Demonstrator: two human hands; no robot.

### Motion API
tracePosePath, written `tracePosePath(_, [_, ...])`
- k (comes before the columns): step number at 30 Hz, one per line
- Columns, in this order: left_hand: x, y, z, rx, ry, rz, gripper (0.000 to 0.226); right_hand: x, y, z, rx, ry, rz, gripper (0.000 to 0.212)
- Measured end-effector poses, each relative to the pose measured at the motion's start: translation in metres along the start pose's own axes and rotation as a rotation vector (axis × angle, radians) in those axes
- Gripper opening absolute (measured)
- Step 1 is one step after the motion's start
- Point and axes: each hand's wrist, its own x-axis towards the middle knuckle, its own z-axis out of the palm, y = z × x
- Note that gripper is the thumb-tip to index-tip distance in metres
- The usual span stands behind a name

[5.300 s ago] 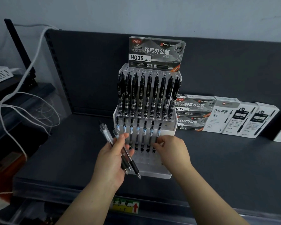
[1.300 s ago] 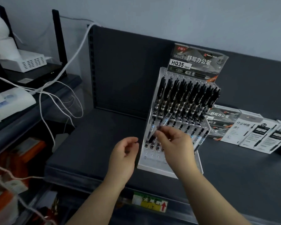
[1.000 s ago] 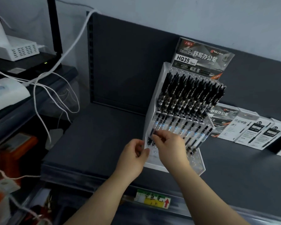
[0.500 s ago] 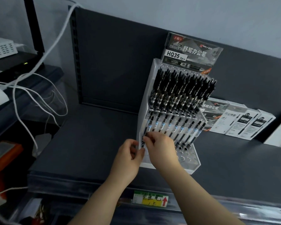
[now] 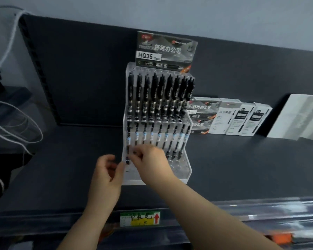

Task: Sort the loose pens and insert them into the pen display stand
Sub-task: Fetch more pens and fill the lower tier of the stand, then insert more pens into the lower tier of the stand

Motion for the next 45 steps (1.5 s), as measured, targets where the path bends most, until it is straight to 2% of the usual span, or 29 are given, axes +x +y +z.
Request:
tracePosePath(2, [-0.008,0.015,0.005,-0.007,0.138,0.111,0.023,-0.015,0.014,-0.021,0.002,0.026,-0.031,0.023])
tracePosePath(4, [-0.018,0.036,0.022,-0.01,0.17,0.261,0.018,-0.035,0.04,-0.047,-0.011,0.062,-0.049,0.023])
tracePosePath(8, [-0.041,0.078,0.092,0.117,-0.003,0.473,0.012,-0.079,0.116,-0.106,-0.072,0.139,0.037,0.025])
tracePosePath(10, [-0.057,0.095,0.139,0.239,-0.119,0.52,0.017,-0.105,0.158,-0.141,-0.112,0.161,0.089,0.03])
tracePosePath(15, [-0.106,0.144,0.255,0.541,-0.433,0.508,0.045,-0.167,0.25,-0.229,-0.224,0.198,0.115,0.046])
tracePosePath(18, [-0.146,0.186,0.334,0.63,-0.548,0.548,0.054,-0.21,0.307,-0.29,-0.293,0.206,0.158,0.05])
tracePosePath(22, [-0.191,0.224,0.419,0.622,-0.604,0.604,0.057,-0.257,0.372,-0.355,-0.384,0.212,0.21,0.054])
tracePosePath(28, [-0.218,0.254,0.526,0.619,-0.701,0.644,0.058,-0.294,0.453,-0.425,-0.38,0.193,0.329,0.056])
tracePosePath(38, [-0.214,0.292,0.727,0.552,-0.788,0.604,0.056,-0.279,0.615,-0.533,-0.467,0.126,0.428,0.057])
tracePosePath(45, [-0.219,0.339,0.844,0.539,-0.909,0.551,0.056,-0.269,0.718,-0.621,-0.373,0.121,0.51,0.054])
